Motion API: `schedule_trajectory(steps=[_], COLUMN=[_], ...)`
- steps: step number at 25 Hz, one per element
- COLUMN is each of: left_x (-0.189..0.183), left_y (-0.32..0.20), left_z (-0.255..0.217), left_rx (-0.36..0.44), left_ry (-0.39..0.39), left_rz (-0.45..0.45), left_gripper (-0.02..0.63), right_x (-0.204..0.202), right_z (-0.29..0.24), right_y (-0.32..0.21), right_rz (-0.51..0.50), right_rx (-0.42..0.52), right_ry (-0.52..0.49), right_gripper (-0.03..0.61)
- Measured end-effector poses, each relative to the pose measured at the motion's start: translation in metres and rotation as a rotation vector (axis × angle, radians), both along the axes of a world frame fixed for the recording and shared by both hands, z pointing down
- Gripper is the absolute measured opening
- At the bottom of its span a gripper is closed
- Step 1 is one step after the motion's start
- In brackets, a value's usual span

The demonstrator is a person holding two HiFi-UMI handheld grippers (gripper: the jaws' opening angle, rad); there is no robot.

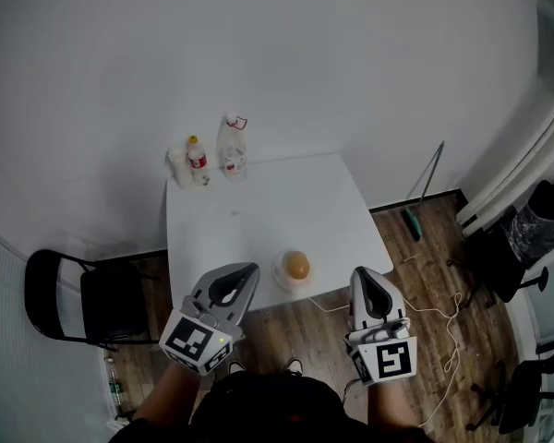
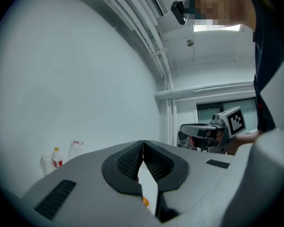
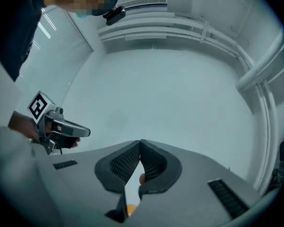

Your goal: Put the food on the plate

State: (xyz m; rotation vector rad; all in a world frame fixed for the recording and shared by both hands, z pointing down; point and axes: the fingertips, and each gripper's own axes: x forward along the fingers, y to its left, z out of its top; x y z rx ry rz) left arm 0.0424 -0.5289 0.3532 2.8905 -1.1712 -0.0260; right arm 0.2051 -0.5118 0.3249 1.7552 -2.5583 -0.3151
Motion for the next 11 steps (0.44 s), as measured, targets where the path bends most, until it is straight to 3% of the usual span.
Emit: schedule_trajectory(steps=[5, 11], left_x=[0.0034, -0.0003], left_y=[0.0018, 0.005], left_z=[0.0014, 0.0047], left_rx=[-0.004, -0.014], left_ry=[-0.004, -0.003], left_rz=[0.0, -0.014], left_gripper=[0.023, 0.023], right_x=[0.0022, -0.0026], right_z=[0.002, -0.001], right_y=[-0.0017, -0.0015], right_rz=[0.01, -0.021], right_rx=[-0.055, -0.017], right_ry=[0.001, -0.013], right_gripper=[0.023, 0.023])
